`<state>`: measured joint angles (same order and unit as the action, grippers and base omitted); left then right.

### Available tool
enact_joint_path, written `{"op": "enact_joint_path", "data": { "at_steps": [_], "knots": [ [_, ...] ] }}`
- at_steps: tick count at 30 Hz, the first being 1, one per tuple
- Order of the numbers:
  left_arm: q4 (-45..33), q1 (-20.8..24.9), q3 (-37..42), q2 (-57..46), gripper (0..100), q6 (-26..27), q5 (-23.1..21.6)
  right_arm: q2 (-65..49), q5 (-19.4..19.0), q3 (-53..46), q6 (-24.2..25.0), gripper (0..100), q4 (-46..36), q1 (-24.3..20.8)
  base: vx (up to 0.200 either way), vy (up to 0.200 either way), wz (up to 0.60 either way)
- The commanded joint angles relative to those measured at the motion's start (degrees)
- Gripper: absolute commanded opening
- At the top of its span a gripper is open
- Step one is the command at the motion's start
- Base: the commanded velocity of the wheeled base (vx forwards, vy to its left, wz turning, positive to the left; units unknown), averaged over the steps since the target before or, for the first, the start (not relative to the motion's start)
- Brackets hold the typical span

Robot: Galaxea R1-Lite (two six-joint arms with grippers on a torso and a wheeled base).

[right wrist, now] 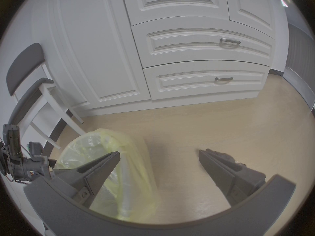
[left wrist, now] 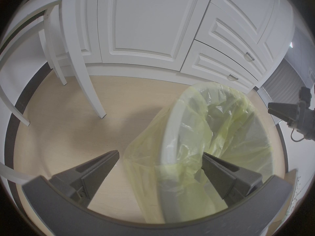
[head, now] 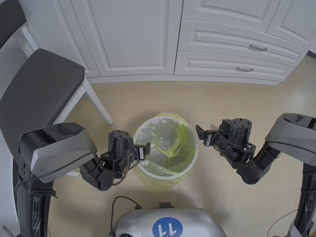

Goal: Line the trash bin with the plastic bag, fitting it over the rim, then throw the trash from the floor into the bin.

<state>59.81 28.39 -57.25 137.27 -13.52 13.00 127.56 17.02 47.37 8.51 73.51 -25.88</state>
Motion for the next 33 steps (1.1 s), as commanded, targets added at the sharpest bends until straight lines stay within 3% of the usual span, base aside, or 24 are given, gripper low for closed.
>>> {"op": "enact_joint_path", "data": {
  "at_steps": [1,7,15,25,33],
  "knots": [
    [-0.04,0.08,0.91,-2.27,100,-0.1,0.01,-3.55,-0.58,-0.44,-0.77,100,-2.49,3.03,0.0,0.0,0.0],
    [-0.22,0.0,3.28,-6.75,100,-0.1,-0.69,-3.11,-2.69,3.16,-1.92,100,-10.32,10.15,0.0,0.0,0.0],
    [0.31,0.08,5.22,-10.79,100,-0.1,-1.39,8.14,-4.1,11.78,-1.92,100,-16.12,17.53,0.0,0.0,0.0],
    [0.31,0.0,6.09,-13.96,100,-0.02,-1.48,19.04,-5.5,21.01,-1.48,100,-21.83,22.01,0.0,0.0,0.0],
    [0.4,-0.18,5.74,-13.43,100,-0.02,-1.48,24.14,-6.03,25.49,-1.48,100,-21.92,23.95,0.0,0.0,0.0]
  ]
}}
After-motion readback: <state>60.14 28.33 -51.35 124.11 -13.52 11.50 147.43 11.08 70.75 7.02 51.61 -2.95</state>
